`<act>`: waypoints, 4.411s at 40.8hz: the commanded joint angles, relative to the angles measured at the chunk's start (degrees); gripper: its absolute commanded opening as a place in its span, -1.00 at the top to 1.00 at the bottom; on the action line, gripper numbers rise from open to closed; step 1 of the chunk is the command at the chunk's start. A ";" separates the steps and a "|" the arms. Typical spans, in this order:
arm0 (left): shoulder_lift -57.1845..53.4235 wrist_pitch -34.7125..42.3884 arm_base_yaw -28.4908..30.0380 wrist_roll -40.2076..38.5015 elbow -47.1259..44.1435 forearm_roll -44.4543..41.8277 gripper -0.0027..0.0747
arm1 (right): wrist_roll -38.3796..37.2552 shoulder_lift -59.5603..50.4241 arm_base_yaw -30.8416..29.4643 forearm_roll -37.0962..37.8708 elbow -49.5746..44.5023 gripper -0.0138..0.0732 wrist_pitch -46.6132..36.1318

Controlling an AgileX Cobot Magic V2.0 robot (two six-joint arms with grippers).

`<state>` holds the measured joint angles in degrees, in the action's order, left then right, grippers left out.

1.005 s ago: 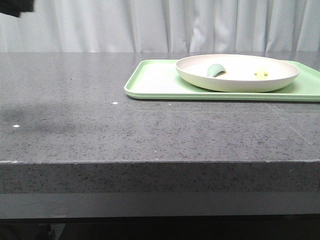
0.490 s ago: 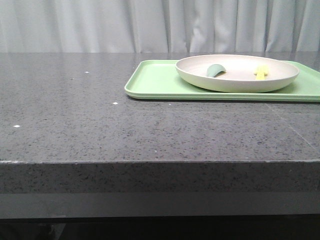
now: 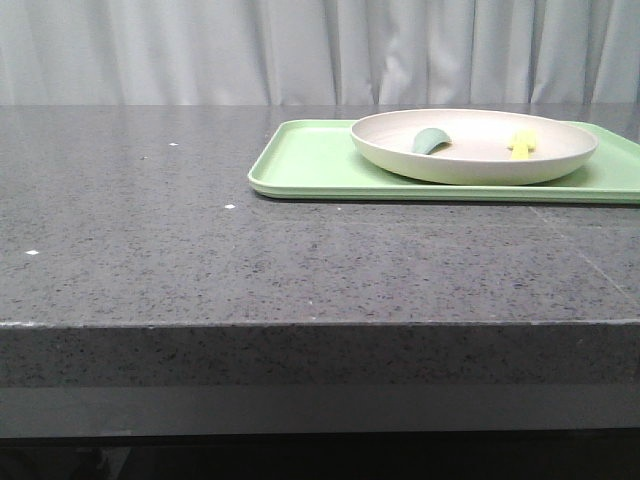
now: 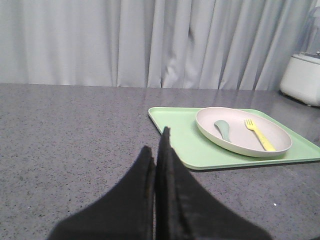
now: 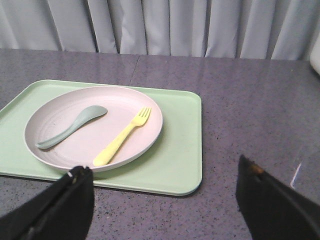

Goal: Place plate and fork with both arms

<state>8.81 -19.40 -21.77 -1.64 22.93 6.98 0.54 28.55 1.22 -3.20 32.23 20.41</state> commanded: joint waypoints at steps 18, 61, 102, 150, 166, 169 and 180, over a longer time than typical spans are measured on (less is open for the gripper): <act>0.63 4.96 0.08 0.10 1.42 0.17 0.98 | 0.35 36.36 6.45 -11.20 30.43 -0.70 9.49; 0.63 4.96 0.08 0.10 1.42 0.17 0.98 | -14.36 79.38 7.56 -3.18 64.08 -0.32 31.87; 0.63 4.96 0.08 0.10 1.42 0.17 0.98 | -11.38 74.31 0.29 -1.57 72.97 0.72 38.62; 0.63 4.96 0.08 0.10 1.42 0.17 0.98 | -5.52 75.09 -4.38 2.70 75.25 0.16 43.60; 0.63 4.96 0.08 0.10 1.42 0.17 0.98 | -5.46 54.52 2.56 2.70 57.66 0.84 31.43; 0.63 4.96 0.08 0.10 1.42 0.17 0.98 | -5.10 49.63 2.62 2.70 51.99 0.84 27.79; 0.63 4.96 0.08 0.10 1.42 0.17 0.98 | -0.93 28.96 2.62 2.83 25.84 0.84 14.46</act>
<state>8.81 -19.40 -21.77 -1.52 22.81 6.91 -1.82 64.53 3.82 -0.85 63.75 42.47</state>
